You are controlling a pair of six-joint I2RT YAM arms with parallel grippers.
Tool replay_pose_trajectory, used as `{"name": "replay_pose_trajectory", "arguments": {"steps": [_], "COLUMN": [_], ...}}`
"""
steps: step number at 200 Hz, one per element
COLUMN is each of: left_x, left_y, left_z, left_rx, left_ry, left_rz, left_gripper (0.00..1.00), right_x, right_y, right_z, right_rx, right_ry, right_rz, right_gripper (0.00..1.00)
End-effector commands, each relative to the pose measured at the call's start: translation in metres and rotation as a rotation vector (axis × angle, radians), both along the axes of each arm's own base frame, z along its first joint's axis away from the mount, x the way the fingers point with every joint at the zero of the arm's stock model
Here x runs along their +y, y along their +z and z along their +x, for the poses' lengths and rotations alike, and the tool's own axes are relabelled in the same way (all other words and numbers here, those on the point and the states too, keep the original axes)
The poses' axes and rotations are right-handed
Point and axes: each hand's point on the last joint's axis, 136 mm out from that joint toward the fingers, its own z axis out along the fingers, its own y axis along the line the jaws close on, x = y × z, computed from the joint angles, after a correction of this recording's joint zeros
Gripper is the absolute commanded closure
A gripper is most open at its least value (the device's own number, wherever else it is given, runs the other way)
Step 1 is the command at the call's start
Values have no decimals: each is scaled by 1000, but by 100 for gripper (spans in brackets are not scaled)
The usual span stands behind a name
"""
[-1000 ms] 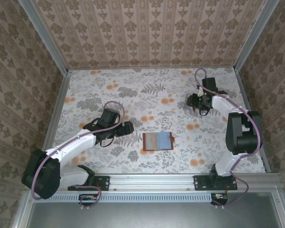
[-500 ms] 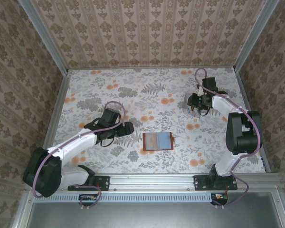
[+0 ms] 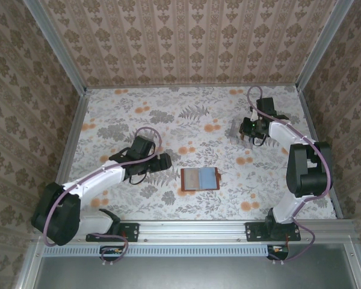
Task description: Put the credit cards into the card holder
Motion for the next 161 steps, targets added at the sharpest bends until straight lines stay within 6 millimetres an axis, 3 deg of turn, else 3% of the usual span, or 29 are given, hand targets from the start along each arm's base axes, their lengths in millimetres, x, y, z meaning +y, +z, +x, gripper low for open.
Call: {"name": "replay_pose_trajectory", "arguments": {"steps": [1, 77, 102, 131, 138, 143, 161], "left_x": [-7, -11, -14, -23, -23, -23, -28], "left_y": [8, 11, 13, 20, 22, 23, 24], "left_z": [4, 3, -6, -21, -24, -26, -35], "left_rx": [-7, -4, 19, 34, 36, 36, 52], "left_ry": [-9, -24, -52, -114, -126, -135, -183], "left_rz": [-14, -13, -20, -56, -50, -47, -53], "left_gripper": [8, 8, 8, 8, 8, 8, 8], "right_x": [2, -13, -13, -15, -10, -7, 11], "right_y": [14, 24, 40, 65, 66, 77, 81], "right_z": [-3, -14, -20, -44, -50, -57, -78], "right_rx": [-21, 16, -15, -69, -76, -110, -118], "right_ry": [6, -47, -64, -81, -68, -52, 30], "right_rz": [12, -60, -47, -44, -23, -5, 70], "right_gripper": [91, 100, 100, 100, 100, 100, 100]}}
